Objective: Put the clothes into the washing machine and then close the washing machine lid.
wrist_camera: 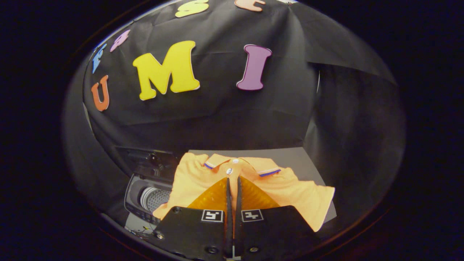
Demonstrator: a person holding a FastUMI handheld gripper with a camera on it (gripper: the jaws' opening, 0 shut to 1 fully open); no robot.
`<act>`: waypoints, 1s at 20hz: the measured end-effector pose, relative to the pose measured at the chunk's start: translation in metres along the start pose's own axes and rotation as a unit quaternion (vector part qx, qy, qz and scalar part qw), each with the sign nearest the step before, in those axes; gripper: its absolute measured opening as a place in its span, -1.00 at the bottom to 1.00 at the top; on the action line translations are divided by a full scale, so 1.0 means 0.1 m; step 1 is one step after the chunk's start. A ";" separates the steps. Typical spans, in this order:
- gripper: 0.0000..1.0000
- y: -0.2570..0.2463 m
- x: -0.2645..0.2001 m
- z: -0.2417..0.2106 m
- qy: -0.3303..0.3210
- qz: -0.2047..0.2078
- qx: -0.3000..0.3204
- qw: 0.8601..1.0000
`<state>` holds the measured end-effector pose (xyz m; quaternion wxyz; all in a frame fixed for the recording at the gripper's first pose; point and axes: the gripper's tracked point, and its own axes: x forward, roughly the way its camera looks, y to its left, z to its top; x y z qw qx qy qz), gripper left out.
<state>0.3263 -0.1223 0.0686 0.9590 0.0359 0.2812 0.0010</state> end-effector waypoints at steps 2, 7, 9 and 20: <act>-0.89 0.14 -0.07 0.16 -0.016 0.010 -0.006 1.000; -0.89 0.56 -0.24 0.43 -0.039 0.046 -0.023 0.998; -0.89 0.73 -0.25 0.49 -0.043 0.057 -0.035 0.997; -0.89 1.89 -0.16 0.49 -0.044 0.137 -0.088 0.986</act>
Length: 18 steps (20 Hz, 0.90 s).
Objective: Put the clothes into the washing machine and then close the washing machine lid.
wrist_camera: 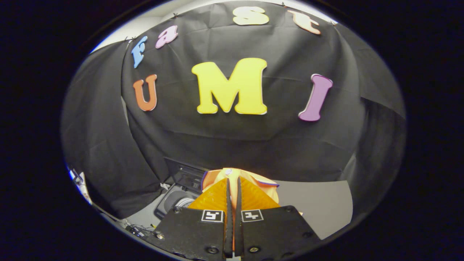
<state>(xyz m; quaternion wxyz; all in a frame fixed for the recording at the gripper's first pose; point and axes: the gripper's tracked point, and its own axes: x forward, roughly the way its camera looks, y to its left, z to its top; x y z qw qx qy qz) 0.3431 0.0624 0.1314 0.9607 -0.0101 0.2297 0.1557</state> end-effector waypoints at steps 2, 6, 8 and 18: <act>-0.89 0.21 0.09 0.01 0.002 0.016 -0.004 1.000; -0.89 0.63 0.26 0.02 0.007 0.051 -0.012 0.999; -0.89 0.83 0.35 0.01 0.012 0.067 -0.017 0.998; -0.89 1.59 0.74 -0.19 0.039 0.122 -0.032 0.991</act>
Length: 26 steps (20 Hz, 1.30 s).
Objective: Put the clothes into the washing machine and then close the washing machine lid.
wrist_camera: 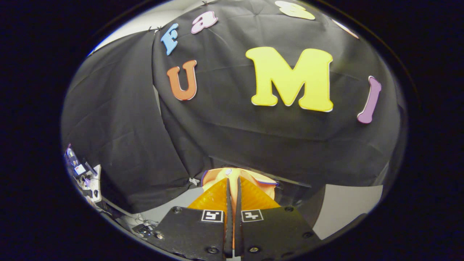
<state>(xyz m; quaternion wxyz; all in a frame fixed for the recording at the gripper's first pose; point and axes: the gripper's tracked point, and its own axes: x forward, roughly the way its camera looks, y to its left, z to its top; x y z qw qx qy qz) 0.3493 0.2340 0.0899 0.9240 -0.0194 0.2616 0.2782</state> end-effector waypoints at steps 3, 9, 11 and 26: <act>-0.89 0.13 0.22 -0.20 0.019 0.005 -0.001 1.000; -0.89 0.23 0.69 -0.80 0.072 -0.009 0.003 0.997; -0.90 0.19 0.86 -1.01 0.093 -0.016 0.024 0.995; -0.89 -0.09 1.58 -1.83 0.167 -0.076 0.116 0.976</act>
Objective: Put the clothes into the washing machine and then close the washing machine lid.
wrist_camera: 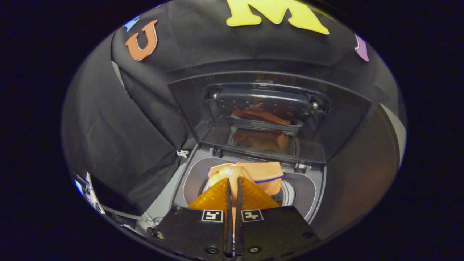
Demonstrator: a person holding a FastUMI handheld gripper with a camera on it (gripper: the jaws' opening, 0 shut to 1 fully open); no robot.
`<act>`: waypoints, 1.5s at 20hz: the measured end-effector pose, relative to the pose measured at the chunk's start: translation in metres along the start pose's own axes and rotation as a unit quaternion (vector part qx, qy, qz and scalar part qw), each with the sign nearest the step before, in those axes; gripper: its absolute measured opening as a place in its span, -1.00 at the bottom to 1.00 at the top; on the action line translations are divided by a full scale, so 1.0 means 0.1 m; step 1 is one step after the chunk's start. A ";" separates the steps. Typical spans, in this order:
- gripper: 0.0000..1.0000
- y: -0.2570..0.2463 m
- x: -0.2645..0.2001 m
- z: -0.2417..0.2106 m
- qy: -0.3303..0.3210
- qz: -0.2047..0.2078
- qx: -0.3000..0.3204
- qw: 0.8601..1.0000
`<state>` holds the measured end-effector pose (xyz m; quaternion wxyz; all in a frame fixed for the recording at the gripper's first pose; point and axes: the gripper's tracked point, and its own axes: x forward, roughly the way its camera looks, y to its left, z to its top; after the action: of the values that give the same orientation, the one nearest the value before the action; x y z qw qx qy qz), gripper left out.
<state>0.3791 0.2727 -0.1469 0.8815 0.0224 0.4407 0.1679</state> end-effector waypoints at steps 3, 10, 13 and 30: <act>-0.89 -0.02 0.10 -0.09 0.021 -0.008 0.004 1.000; -0.74 -0.09 0.34 -0.42 0.086 -0.007 0.044 0.995; 0.32 -0.19 0.38 -0.41 0.077 -0.018 0.063 0.995; 0.64 0.42 -0.91 1.32 -0.098 0.065 -0.012 0.993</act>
<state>0.4200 0.2980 0.0119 0.9081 0.0562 0.3474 0.2271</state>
